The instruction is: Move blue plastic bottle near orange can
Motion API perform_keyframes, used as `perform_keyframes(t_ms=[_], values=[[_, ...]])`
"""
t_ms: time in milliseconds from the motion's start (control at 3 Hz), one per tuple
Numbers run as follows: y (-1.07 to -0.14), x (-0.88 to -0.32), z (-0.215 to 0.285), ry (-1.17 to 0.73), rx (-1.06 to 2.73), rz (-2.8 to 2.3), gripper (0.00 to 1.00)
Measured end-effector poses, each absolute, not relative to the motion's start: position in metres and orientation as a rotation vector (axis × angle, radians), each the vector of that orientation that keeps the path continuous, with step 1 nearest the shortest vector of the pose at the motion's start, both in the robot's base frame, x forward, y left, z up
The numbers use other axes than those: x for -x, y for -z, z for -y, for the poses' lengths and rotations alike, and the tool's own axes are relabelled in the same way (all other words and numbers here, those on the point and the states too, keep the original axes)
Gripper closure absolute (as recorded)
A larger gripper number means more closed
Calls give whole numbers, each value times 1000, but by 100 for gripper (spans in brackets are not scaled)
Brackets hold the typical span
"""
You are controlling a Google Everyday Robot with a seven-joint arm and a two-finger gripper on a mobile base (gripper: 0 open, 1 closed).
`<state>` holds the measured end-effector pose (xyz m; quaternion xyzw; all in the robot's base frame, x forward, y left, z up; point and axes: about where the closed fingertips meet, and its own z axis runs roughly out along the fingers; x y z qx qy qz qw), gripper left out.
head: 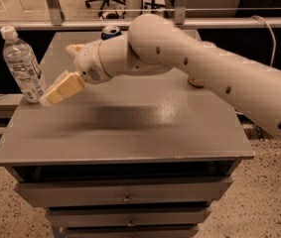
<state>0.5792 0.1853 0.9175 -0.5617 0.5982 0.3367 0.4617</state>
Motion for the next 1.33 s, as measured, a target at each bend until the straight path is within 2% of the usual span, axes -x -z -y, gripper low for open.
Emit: perform_keyframes(t_ms=[1000, 1333], values=[[-909, -608, -258, -968, 1303, -1342, 0], [-907, -609, -279, -994, 1288, -1318, 23]])
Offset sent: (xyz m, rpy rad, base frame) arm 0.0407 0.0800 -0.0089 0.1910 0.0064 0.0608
